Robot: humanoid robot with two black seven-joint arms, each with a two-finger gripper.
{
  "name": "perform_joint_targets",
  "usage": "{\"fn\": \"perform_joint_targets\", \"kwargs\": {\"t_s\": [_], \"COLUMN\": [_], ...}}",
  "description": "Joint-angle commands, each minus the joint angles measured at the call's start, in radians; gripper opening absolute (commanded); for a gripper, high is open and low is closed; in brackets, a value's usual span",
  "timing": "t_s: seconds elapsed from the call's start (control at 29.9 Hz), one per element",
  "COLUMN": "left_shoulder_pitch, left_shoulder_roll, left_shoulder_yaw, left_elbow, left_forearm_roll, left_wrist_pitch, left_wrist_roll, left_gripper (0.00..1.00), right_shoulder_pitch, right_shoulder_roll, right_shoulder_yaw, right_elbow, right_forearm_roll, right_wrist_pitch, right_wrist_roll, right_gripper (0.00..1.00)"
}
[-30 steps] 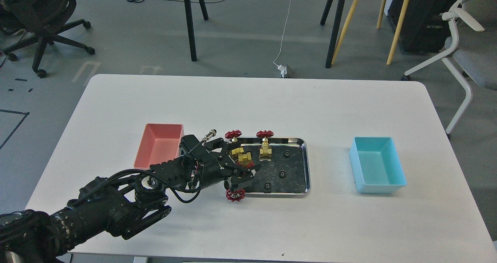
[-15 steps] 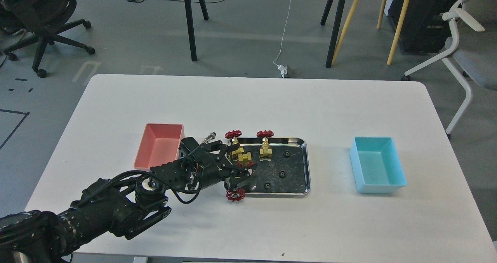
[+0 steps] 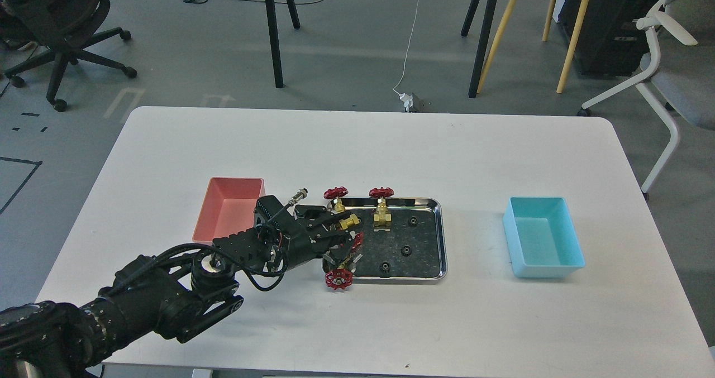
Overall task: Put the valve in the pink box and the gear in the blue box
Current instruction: 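Carry the valve over the pink box and release it inside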
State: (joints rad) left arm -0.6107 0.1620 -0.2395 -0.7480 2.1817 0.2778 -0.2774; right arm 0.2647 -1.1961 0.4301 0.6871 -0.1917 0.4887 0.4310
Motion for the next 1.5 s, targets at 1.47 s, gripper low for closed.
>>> {"fn": "perform_joint_targets", "kwargs": {"t_s": [1.47], "left_shoulder_pitch": [0.15], "left_shoulder_roll": [0.499], "left_shoulder_yaw": [-0.144], "left_elbow": [-0.32], "left_forearm_roll": [-0.206], "left_wrist_pitch": [0.012], "left_wrist_roll": [0.064], "left_gripper": [0.2], "right_shoulder_pitch": [0.073], "right_shoulder_roll": [0.03], "right_shoulder_yaw": [-0.005], "right_elbow": [-0.018], "right_forearm_roll": [-0.002], "right_wrist_pitch": [0.0], "right_wrist_roll": [-0.015], "right_gripper": [0.99]}}
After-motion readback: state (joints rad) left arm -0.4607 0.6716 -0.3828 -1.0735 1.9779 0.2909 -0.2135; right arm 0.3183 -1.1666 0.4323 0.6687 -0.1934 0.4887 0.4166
